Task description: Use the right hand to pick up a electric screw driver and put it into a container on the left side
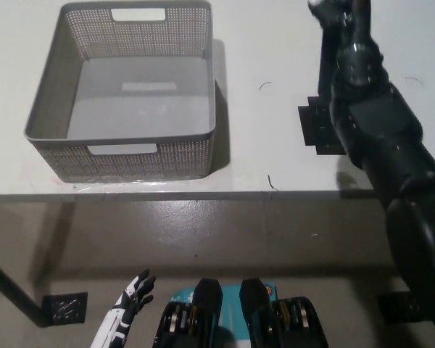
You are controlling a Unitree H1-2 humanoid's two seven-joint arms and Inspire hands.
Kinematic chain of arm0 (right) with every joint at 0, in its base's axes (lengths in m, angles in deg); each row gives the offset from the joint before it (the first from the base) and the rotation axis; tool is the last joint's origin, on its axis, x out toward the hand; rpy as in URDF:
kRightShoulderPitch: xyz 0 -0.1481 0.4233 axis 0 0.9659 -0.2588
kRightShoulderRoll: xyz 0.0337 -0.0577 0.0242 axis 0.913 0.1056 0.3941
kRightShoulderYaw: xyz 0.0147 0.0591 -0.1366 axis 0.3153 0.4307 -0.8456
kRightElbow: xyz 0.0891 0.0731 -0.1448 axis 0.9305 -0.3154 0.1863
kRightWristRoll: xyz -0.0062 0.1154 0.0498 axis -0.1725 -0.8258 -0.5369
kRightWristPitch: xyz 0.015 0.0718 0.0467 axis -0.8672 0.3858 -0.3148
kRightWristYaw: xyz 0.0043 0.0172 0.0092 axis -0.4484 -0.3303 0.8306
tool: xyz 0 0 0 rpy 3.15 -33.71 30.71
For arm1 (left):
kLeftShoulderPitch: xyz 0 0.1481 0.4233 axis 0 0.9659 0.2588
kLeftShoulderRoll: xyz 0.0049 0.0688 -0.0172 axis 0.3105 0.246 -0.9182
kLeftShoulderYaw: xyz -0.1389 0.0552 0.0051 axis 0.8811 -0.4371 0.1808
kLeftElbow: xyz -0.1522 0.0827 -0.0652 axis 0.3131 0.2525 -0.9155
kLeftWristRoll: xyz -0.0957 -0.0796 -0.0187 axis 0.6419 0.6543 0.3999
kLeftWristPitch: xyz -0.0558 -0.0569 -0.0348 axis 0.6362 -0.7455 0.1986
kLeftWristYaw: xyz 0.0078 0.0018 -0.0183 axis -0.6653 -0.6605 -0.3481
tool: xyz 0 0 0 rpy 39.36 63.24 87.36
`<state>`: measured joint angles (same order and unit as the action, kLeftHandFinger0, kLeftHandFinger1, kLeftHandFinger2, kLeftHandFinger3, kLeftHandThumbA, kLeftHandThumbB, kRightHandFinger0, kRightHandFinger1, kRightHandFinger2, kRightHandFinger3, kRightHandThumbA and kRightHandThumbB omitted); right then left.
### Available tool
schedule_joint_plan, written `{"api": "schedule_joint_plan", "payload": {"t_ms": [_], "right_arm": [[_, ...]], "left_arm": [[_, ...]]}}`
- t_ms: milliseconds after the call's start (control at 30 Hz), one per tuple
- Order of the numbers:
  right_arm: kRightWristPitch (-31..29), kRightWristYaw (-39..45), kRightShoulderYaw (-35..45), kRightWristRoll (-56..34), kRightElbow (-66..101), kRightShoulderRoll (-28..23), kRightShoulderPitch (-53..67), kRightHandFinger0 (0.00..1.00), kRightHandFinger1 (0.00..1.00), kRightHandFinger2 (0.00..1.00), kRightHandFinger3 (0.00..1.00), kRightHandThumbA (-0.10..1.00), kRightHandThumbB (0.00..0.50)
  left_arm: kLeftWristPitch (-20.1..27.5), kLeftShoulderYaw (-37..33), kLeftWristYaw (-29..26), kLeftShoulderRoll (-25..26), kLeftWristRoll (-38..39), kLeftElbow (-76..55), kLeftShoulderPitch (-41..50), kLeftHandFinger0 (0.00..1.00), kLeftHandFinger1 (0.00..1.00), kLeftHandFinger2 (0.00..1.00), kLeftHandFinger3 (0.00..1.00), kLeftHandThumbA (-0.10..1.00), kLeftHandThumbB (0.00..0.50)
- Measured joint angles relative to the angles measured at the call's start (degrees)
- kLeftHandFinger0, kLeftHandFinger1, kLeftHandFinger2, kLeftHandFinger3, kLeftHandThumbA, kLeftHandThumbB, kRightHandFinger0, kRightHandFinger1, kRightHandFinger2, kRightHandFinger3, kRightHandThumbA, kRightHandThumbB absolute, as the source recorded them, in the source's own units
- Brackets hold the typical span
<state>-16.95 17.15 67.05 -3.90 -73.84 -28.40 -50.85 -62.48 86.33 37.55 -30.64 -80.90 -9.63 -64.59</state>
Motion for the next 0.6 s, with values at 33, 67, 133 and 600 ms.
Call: {"api": "schedule_joint_plan", "payload": {"t_ms": [33, 67, 133, 600], "right_arm": [[0.0, 0.0, -0.1, 0.0, 0.8, 0.3, -0.3, 0.0, 0.17, 0.67, 0.72, -0.1, 0.12], [-0.1, 0.0, -0.1, 0.0, 1.3, 0.7, -0.5, 0.0, 0.18, 0.67, 0.72, -0.1, 0.12], [-0.2, 0.0, -0.2, 0.0, 2.6, 1.6, -0.9, 0.0, 0.19, 0.67, 0.72, -0.1, 0.124], [0.4, -0.8, -0.2, -0.4, 4.9, 8.8, -4.5, 0.0, 0.22, 0.67, 0.73, -0.1, 0.125]], "left_arm": [[0.0, 0.0, 0.0, 0.0, 0.0, 0.0, 0.1, 1.0, 1.0, 1.0, 1.0, 1.0, 0.248], [0.0, 0.0, 0.0, -0.1, 0.0, 0.0, 0.2, 1.0, 1.0, 1.0, 1.0, 1.0, 0.249], [0.0, 0.0, 0.0, -0.2, 0.0, 0.0, 0.5, 1.0, 1.0, 1.0, 1.0, 1.0, 0.246], [0.0, -0.3, 0.0, -0.2, 0.0, 0.0, 2.0, 1.0, 1.0, 1.0, 1.0, 1.0, 0.201]]}}
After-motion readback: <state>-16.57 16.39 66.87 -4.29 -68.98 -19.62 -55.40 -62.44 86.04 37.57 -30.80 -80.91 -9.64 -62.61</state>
